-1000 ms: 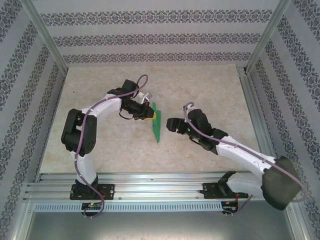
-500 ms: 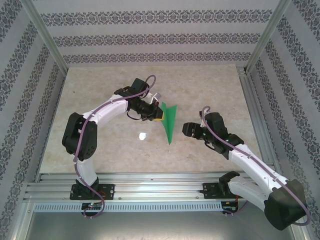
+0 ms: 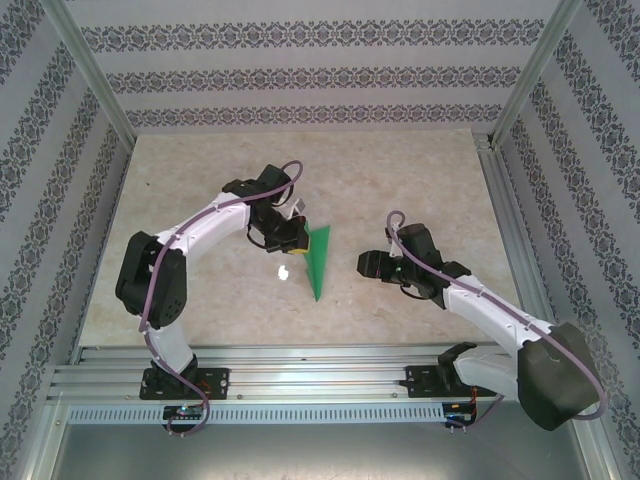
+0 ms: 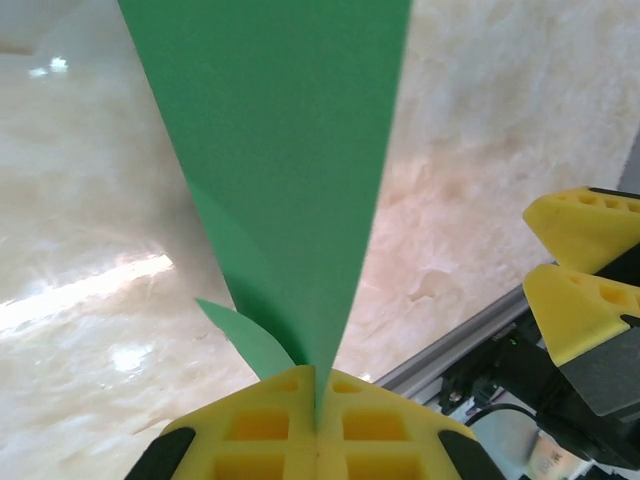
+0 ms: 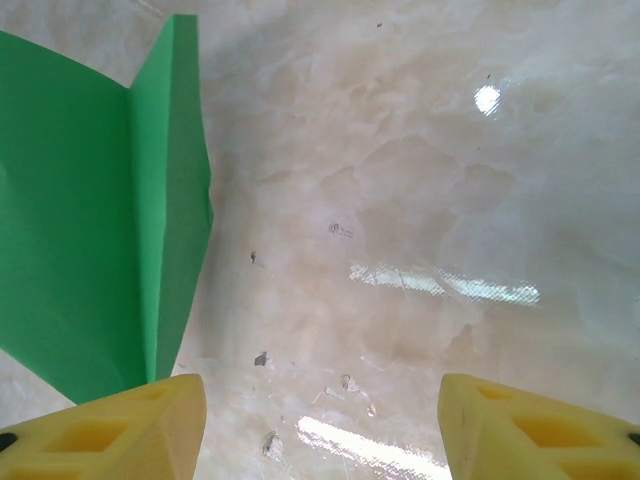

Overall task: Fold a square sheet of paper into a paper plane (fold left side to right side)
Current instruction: Place the paper at the center of the table.

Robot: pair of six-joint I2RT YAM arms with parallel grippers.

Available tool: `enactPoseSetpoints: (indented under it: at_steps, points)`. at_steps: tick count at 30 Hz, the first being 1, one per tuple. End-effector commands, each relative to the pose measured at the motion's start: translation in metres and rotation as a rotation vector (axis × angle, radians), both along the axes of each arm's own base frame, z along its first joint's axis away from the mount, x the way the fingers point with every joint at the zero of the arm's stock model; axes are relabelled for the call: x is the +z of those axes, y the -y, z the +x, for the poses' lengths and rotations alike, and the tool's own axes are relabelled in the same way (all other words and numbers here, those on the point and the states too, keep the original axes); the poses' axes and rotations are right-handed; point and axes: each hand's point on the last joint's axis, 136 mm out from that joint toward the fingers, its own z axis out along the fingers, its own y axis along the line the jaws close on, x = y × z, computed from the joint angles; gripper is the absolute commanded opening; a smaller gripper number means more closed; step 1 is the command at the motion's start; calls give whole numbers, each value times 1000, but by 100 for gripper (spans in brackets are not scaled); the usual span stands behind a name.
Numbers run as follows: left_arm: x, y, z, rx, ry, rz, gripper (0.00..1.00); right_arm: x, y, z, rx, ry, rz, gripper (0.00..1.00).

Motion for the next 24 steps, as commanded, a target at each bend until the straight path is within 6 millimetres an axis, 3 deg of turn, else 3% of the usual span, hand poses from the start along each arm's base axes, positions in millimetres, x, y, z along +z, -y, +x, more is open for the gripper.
enactPoseSetpoints:
  at_steps: [1,7,11,15,19,24]
  points:
    - [-10,-17,-4,54,-37,81,0,10,-13,5,29,33,37,63]
    - [-45,2,3,49,-126,28,0,14,-29,4,51,54,90,55]
    - [-53,15,11,30,-141,-26,0,19,-52,3,70,67,213,50]
    - [-57,20,19,-1,-145,-34,0,13,-68,2,63,35,295,45]
    - [-63,26,21,-10,-168,-55,0,-7,-64,8,6,-25,258,45]
    - [-64,27,24,-20,-155,-63,0,-13,-67,13,2,-43,237,41]
